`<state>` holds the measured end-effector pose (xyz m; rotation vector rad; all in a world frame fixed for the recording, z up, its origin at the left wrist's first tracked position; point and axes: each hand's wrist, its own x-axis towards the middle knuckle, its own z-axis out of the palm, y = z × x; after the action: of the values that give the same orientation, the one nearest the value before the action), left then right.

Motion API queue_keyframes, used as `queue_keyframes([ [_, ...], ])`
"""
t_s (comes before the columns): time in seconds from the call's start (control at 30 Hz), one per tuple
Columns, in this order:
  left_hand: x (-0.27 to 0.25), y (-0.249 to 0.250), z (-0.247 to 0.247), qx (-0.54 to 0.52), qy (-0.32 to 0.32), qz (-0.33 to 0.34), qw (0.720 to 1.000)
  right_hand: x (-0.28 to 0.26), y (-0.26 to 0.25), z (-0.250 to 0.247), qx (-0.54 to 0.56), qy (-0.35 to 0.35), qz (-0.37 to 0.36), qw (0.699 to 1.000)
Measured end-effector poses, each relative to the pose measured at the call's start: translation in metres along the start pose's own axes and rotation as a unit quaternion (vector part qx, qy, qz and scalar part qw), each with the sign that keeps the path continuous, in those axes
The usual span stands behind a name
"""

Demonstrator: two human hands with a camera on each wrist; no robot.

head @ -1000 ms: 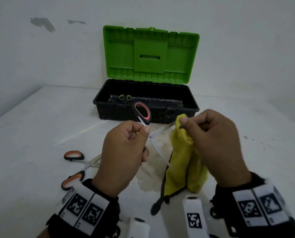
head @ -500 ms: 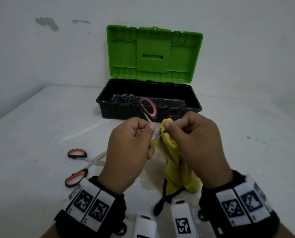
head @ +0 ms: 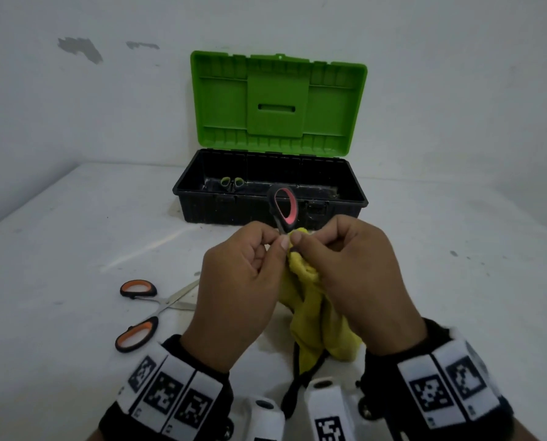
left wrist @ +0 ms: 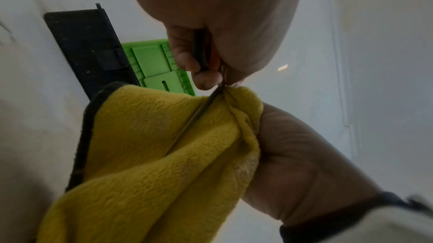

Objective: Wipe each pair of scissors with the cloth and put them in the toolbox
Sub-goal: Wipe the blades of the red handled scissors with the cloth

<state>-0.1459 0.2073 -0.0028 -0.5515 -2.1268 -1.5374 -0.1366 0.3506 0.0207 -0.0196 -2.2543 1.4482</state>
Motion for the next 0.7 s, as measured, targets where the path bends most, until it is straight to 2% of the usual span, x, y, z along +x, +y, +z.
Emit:
queue_keyframes([
  [0.17, -0.005, -0.003, -0.002, -0.004, 0.01, 0.005, 1.0, 0.002, 0.002, -0.007, 0.009, -0.001, 0.023, 1.0],
  [0.3, -0.008, -0.001, -0.001, -0.01, 0.022, -0.003, 1.0, 0.01, 0.005, -0.018, 0.001, 0.037, 0.032, 0.999],
  [0.4, -0.008, 0.002, 0.0, -0.009, 0.021, -0.01, 1.0, 0.003, 0.0, -0.014, -0.002, 0.052, 0.015, 0.999],
  [0.53, -0.008, 0.005, 0.0, -0.015, 0.03, -0.009, 0.999, -0.02, -0.01, 0.003, 0.017, 0.013, -0.016, 1.0],
  [0.7, -0.013, 0.006, -0.003, -0.015, 0.041, -0.001, 0.999, -0.028, -0.013, 0.007, 0.035, 0.007, -0.043, 0.998],
])
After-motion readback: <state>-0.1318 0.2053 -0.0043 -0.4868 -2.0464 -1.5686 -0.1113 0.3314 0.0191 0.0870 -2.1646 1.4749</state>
